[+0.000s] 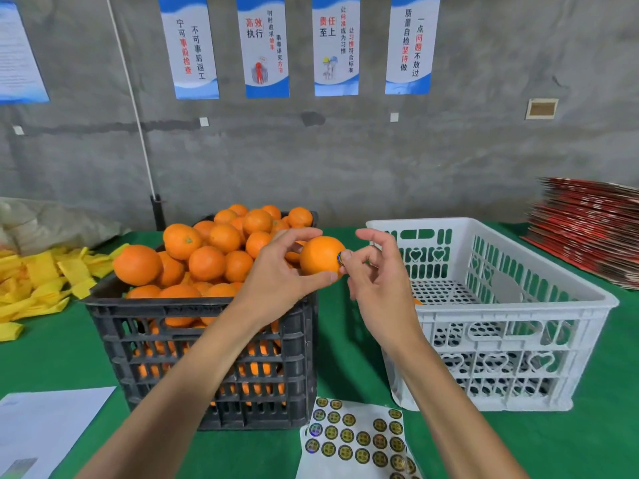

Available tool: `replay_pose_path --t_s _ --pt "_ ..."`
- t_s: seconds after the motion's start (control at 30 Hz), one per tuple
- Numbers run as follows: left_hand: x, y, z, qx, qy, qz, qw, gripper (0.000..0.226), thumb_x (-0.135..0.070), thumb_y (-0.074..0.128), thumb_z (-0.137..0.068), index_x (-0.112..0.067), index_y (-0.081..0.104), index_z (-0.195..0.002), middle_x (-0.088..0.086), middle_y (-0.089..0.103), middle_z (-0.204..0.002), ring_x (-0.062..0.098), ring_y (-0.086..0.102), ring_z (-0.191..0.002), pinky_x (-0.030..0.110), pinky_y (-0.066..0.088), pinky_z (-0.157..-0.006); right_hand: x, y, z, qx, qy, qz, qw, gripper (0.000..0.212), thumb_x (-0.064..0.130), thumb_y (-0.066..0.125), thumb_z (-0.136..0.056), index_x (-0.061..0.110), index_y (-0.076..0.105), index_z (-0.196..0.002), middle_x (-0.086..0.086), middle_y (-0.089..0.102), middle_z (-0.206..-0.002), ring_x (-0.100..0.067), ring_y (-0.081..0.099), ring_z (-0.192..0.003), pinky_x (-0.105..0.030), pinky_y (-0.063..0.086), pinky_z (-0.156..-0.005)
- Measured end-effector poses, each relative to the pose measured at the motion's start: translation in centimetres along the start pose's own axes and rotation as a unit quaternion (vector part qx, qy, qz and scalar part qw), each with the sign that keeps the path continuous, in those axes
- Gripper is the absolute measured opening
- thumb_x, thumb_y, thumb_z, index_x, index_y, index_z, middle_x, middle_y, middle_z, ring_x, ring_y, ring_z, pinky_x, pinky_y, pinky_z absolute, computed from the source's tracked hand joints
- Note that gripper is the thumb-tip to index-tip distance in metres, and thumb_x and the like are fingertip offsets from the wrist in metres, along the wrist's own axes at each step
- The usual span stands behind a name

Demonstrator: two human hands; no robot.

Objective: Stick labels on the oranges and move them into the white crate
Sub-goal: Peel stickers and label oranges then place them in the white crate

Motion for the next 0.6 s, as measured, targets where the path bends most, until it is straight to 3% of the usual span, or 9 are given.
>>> replay_pose_path --t_s 0.13,0.27,0.4,0.47,0.53,0.6 --pt "0.0 -0.2 0.3 -0.01 0.019 0.0 1.0 0.064 -0.012 0.092 -0.071 -0.023 0.064 -0.127 -0.001 0.052 -0.128 0.013 0.054 -0.118 0.037 0.061 -0.083 -0.5 0.0 -0.4 0.02 -0.019 0.151 0.988 0.033 0.03 0.057 -0.104 0.027 0.045 -0.135 0.001 0.065 -0.084 -0.014 0.062 -0.074 -0.033 0.049 -0.071" --pt "0.1 -0.3 0.3 -0.026 0.028 0.016 0.999 0.062 -0.015 0.092 -0.072 -0.023 0.064 -0.126 0.002 0.056 -0.128 0.015 0.056 -0.116 0.035 0.061 -0.083 -0.8 -0.5 -0.9 0.047 0.083 0.136 0.986 0.047 0.056 0.053 -0.1 0.026 0.047 -0.136 -0.004 0.069 -0.078 -0.006 0.062 -0.059 -0.024 0.045 -0.057" --pt "0.2 -0.2 0.1 -0.013 0.026 -0.001 1.0 0.06 -0.028 0.091 -0.073 -0.029 0.063 -0.125 -0.005 0.06 -0.126 0.009 0.056 -0.115 0.034 0.058 -0.089 -0.6 0.5 -0.6 0.11 0.15 -0.044 0.982 0.04 0.042 0.045 -0.106 0.015 0.053 -0.135 -0.009 0.073 -0.099 -0.03 0.075 -0.078 -0.039 0.061 -0.066" --pt "0.3 0.1 -0.2 0.009 0.029 -0.021 0.999 0.057 -0.03 0.089 -0.077 -0.028 0.062 -0.126 -0.008 0.057 -0.126 0.007 0.055 -0.115 0.035 0.057 -0.091 -0.6 0.8 -0.5 0.109 0.164 -0.106 0.975 0.036 0.035 0.053 -0.104 0.015 0.054 -0.135 -0.015 0.074 -0.102 -0.033 0.075 -0.084 -0.037 0.063 -0.07" --pt "0.5 0.3 -0.5 0.052 0.022 -0.038 0.998 0.053 -0.028 0.085 -0.081 -0.025 0.062 -0.128 -0.008 0.055 -0.126 0.005 0.055 -0.116 0.037 0.057 -0.093 -0.8 0.6 -0.4 0.071 0.167 -0.121 0.976 0.042 0.03 0.068 -0.097 0.02 0.055 -0.136 -0.014 0.073 -0.104 -0.03 0.076 -0.08 -0.033 0.063 -0.068" --pt "1.0 -0.3 -1.1 0.066 0.017 -0.1 0.993 0.048 -0.034 0.083 -0.083 -0.026 0.064 -0.127 -0.01 0.058 -0.123 0.003 0.056 -0.115 0.037 0.052 -0.098 -1.3 -0.6 -0.4 0.016 0.156 -0.058 0.986 0.049 0.029 0.079 -0.089 0.033 0.058 -0.133 -0.001 0.069 -0.107 -0.027 0.074 -0.079 -0.031 0.061 -0.068"
Point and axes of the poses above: each hand's wrist, its own z-axis away from the middle knuckle, its own y-axis out of the palm, x = y × z, the point moved 2 cm from there along -z, towards the middle knuckle
